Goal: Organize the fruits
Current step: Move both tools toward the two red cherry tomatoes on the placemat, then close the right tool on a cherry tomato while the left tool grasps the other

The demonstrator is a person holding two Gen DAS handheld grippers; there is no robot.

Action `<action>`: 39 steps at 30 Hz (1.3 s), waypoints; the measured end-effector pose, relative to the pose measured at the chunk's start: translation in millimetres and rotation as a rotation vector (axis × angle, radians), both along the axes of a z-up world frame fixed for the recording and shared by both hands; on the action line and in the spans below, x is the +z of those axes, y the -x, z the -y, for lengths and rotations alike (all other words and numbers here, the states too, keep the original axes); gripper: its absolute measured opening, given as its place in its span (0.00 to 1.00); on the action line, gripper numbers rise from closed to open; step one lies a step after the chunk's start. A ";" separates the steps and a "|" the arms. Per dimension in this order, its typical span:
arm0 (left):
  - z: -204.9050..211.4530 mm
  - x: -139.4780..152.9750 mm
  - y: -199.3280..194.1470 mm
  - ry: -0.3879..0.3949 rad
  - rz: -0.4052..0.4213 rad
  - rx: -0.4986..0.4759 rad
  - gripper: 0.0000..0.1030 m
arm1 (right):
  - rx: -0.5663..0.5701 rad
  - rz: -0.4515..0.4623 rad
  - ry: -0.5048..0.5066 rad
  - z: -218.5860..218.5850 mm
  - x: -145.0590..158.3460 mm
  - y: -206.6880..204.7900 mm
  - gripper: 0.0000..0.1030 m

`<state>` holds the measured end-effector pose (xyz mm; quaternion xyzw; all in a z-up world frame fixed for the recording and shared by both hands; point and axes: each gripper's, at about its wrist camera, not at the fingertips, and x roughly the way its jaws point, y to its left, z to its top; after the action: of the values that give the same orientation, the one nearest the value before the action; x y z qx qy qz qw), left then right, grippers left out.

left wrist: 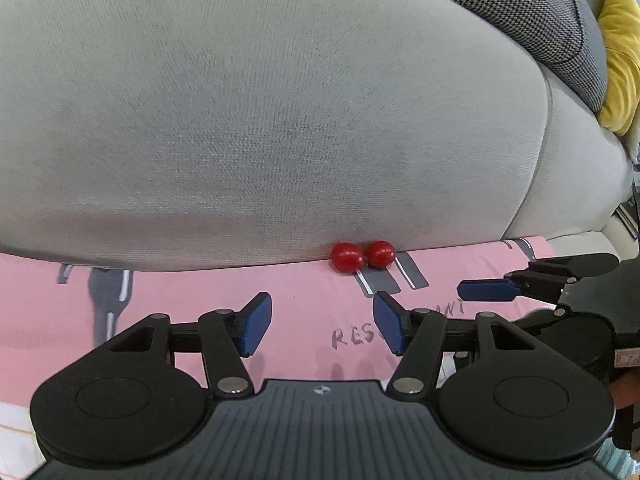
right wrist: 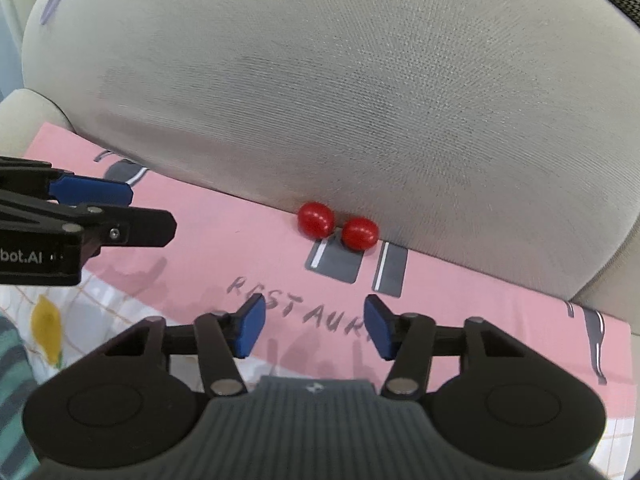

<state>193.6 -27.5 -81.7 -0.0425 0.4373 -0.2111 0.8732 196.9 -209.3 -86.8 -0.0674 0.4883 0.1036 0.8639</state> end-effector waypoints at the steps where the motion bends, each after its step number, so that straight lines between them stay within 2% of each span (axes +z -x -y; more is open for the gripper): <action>1: 1.2 -3.5 -4.1 0.003 -0.009 0.001 0.64 | 0.001 -0.003 0.001 1.4 -2.8 -5.0 0.47; 8: 16.9 -23.9 -28.4 0.039 -0.035 -0.019 0.60 | -0.005 -0.024 -0.006 15.8 -16.1 -41.7 0.33; 13: 33.3 -36.8 -43.8 0.037 -0.038 -0.048 0.60 | 0.003 -0.038 0.008 25.3 -28.9 -63.5 0.28; 16: 40.2 -46.1 -51.9 0.030 -0.057 -0.043 0.58 | 0.015 -0.050 0.012 30.2 -36.4 -72.4 0.27; 22: 41.9 -60.1 -65.1 0.099 -0.107 -0.020 0.56 | 0.055 -0.068 -0.003 32.8 -47.9 -82.4 0.27; 24: 42.1 -62.4 -69.8 0.118 -0.120 -0.014 0.50 | 0.072 -0.070 -0.011 32.6 -51.4 -85.2 0.25; 28: 43.2 -66.8 -77.9 0.157 -0.152 -0.004 0.49 | 0.129 -0.081 -0.013 27.1 -54.2 -88.8 0.25; 35: 53.2 -76.2 -85.3 0.138 -0.192 0.002 0.49 | 0.192 -0.097 0.012 16.2 -59.1 -95.1 0.25; 39: 57.2 -80.9 -89.6 0.134 -0.204 0.021 0.45 | 0.209 -0.100 0.019 12.4 -64.7 -101.2 0.25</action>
<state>283.2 -84.7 -162.7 -0.1266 0.5083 -0.2250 0.8216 298.0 -221.7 -151.4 -0.1207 0.5220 0.1917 0.8223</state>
